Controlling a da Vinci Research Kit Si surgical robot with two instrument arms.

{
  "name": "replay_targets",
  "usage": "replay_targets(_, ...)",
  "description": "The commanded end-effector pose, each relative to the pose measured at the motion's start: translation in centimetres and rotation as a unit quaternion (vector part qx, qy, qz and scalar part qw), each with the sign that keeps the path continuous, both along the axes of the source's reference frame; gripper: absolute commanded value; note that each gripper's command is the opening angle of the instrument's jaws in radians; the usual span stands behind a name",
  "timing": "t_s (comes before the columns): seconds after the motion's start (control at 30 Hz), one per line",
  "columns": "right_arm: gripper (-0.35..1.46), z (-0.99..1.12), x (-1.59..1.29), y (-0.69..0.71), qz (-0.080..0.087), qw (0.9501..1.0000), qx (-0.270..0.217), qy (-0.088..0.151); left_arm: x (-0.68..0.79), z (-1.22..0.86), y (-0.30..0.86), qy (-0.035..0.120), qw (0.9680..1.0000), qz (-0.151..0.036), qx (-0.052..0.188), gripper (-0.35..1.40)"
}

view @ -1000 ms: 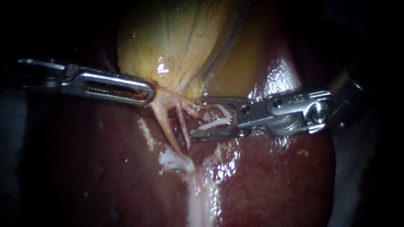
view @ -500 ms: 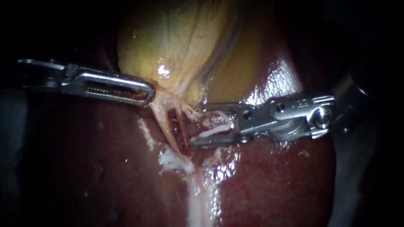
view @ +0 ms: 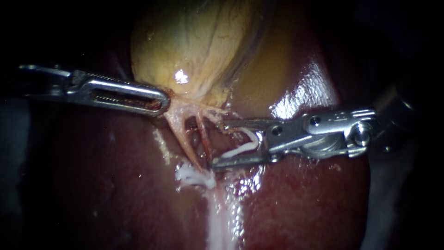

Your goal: Clipping third clip left tube

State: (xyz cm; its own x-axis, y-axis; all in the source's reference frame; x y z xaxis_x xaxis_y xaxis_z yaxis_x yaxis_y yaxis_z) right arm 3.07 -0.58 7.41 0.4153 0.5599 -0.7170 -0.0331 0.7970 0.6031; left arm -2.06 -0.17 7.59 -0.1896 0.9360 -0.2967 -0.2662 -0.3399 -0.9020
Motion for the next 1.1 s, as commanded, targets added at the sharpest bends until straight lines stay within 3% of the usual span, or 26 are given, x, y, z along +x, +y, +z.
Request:
replay_targets(0.03,0.44,-0.01,0.00,-0.01,-0.001,1.0000,0.000,0.001,0.00,0.00,0.00,0.000,1.0000,0.000,0.000,-0.35)
replay_targets(0.63,0.44,-0.16,0.10,-0.11,-0.006,0.9994,0.020,0.028,0.00,0.00,0.00,0.000,1.0000,0.000,0.000,-0.35)
replay_targets(1.1,0.44,-0.17,0.18,-0.12,-0.006,0.9991,0.026,0.032,0.00,0.00,0.00,0.000,1.0000,0.000,0.000,-0.35)
